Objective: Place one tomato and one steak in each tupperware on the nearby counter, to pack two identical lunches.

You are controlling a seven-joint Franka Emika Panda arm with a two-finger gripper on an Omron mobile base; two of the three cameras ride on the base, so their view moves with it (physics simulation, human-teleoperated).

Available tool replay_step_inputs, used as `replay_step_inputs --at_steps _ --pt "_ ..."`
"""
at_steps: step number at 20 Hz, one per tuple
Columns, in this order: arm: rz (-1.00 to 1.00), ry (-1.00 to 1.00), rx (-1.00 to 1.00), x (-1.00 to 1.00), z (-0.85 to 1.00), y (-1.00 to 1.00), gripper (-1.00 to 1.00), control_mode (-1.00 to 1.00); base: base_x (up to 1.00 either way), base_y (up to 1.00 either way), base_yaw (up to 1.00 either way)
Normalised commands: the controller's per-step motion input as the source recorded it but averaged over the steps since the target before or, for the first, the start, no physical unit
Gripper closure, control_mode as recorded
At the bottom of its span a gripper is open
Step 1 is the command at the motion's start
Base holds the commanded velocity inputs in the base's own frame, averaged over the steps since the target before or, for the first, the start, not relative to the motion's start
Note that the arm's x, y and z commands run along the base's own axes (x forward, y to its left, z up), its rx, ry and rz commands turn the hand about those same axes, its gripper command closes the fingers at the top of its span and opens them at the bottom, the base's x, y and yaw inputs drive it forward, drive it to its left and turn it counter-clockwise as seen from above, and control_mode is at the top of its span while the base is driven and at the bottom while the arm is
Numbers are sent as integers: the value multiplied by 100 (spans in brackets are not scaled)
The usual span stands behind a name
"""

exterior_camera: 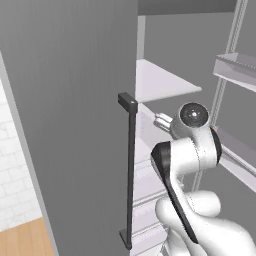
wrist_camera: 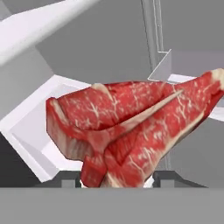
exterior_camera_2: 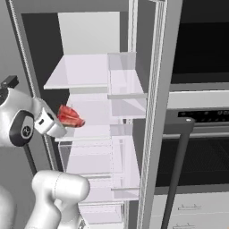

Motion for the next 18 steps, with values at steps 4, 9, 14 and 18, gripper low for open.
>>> replay_step_inputs --at_steps 4,9,14,18 --pt "19 13 7 -100 99 24 100 -100 0 0 0" --pt "0 0 1 -20 9 0 100 100 -80 -10 -5" --pt "0 0 0 0 0 0 100 100 -100 -28 -33" --pt "0 0 0 0 0 0 100 100 -100 -27 -53"
